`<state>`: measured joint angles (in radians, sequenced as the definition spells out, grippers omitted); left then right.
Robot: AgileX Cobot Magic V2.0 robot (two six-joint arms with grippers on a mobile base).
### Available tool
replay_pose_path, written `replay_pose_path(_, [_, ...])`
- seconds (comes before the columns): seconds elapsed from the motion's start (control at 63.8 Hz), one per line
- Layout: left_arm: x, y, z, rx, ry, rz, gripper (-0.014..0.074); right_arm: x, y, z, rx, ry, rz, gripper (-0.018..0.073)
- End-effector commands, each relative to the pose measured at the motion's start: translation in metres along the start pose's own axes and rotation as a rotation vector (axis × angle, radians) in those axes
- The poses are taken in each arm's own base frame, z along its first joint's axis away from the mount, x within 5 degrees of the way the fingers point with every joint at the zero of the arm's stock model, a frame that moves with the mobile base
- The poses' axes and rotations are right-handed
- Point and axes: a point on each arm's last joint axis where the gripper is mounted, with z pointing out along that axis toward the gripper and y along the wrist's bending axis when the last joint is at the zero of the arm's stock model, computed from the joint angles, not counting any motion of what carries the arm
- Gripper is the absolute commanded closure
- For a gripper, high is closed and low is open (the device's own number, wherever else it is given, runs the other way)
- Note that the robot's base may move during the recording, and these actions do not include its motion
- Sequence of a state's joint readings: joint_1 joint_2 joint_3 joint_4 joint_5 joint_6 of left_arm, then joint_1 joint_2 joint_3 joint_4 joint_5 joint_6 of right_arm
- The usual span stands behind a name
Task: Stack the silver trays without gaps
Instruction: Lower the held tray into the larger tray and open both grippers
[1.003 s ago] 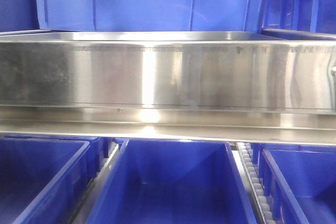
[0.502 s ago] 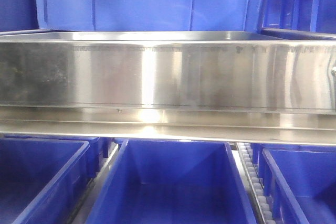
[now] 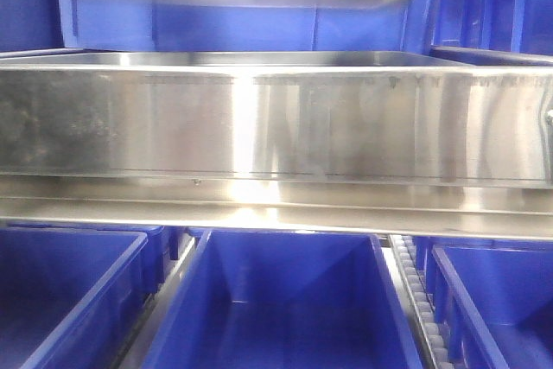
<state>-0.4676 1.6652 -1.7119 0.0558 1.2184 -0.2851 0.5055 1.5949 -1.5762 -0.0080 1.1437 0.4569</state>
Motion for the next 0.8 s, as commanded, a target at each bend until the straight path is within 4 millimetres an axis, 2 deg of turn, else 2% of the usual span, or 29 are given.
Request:
replay_pose_path(0.0, [-0.014,0.011,-0.010,-0.042,-0.105,0.027,0.0645,-0.012,-0.007,-0.011,0.018,-0.087,-0.010,0.0503])
replay_pose_path(0.219, [-0.018,0.012,0.020,-0.061,-0.040,0.027,0.0639,-0.018,-0.004,0.015,0.026,-0.070,-0.013,0.0500])
replay_pose_path(0.313, [-0.018,0.011,0.029,-0.061,-0.012,0.064,0.0579,-0.019,-0.004,0.020,0.030,-0.062,-0.014,0.0485])
replay_pose_path(0.423, [-0.017,0.010,0.033,-0.056,0.008,0.075,0.0415,-0.019,-0.004,0.020,0.035,-0.066,-0.017,0.0355])
replay_pose_path(0.549, [-0.016,0.010,0.033,-0.053,0.010,0.073,0.0176,-0.019,-0.005,0.020,0.040,-0.064,-0.019,0.0117])
replay_pose_path(0.596, [-0.016,0.010,0.033,-0.054,0.015,0.073,0.0117,-0.019,-0.005,0.020,0.042,-0.059,-0.019,0.0017])
replay_pose_path(0.658, [-0.015,0.011,0.032,-0.057,0.027,0.072,0.0064,-0.018,-0.005,0.020,0.044,-0.055,-0.019,-0.0069])
replay_pose_path(0.784, [-0.013,0.011,0.017,-0.049,0.003,0.071,0.0054,-0.017,-0.006,0.011,0.038,-0.069,-0.018,-0.0064])
